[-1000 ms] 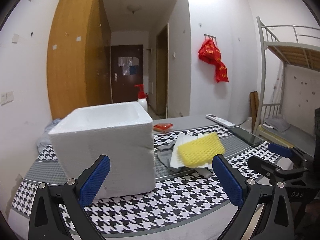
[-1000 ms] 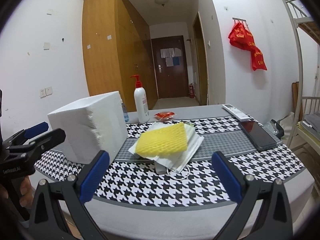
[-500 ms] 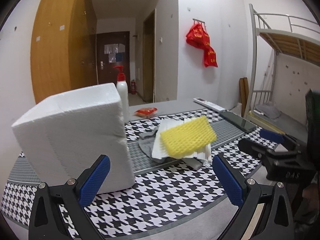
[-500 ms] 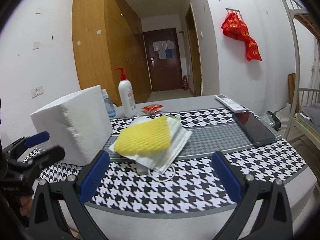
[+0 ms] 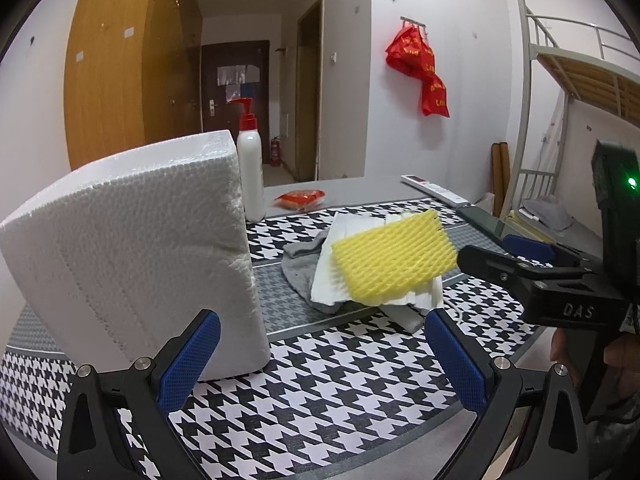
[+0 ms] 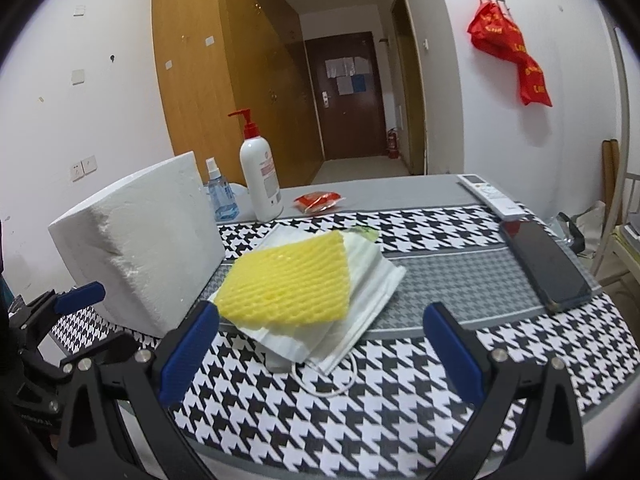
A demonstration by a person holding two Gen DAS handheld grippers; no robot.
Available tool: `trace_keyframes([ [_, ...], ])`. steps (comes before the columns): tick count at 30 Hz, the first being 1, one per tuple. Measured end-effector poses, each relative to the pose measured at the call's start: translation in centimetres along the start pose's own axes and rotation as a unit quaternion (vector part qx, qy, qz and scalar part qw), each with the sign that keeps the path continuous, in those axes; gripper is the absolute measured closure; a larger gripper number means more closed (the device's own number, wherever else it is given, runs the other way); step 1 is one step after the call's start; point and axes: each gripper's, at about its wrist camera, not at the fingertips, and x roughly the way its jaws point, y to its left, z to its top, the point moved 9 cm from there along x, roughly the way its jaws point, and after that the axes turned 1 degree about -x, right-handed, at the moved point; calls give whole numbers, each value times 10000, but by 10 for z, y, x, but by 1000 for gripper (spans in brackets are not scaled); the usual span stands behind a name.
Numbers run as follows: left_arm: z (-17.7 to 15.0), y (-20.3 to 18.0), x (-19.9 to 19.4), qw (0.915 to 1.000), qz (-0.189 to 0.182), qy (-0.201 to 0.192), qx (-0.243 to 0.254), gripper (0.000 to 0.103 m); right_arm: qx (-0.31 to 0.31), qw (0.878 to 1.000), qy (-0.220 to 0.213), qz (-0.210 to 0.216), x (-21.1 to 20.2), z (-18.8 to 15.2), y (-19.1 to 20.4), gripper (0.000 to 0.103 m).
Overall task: Organize soft objects
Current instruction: 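Move the right gripper onto the yellow foam net and close it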
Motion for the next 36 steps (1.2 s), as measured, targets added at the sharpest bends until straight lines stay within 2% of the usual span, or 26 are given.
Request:
trace_keyframes([
  [4,1,3,1,9999,109,-18,131,1,-6,9997,183,131,14,0,4,0],
  [8,1,6,5,9999,91,51,11,1,-30,9992,337,199,23,0,5,0],
  [18,6,4,14,9999,67,64,79,1,38,9964,748,408,45,-5,3,0],
  [26,6,3,16,9999,82,110,24,1,56,9943,886,588,50,-6,5,0],
  [29,4,0,14,9998,142,86,52,1,65,9931,960,666,53,-7,7,8],
  [33,1,-5,15,9998,144,128,84,1,5,9916,1072,718,58,-10,9,23],
  [35,1,-7,16,9997,147,163,75,1,-21,9907,1121,775,60,-11,11,35],
  [36,1,-8,16,9997,166,172,70,1,-33,9903,1139,794,61,-12,12,44],
])
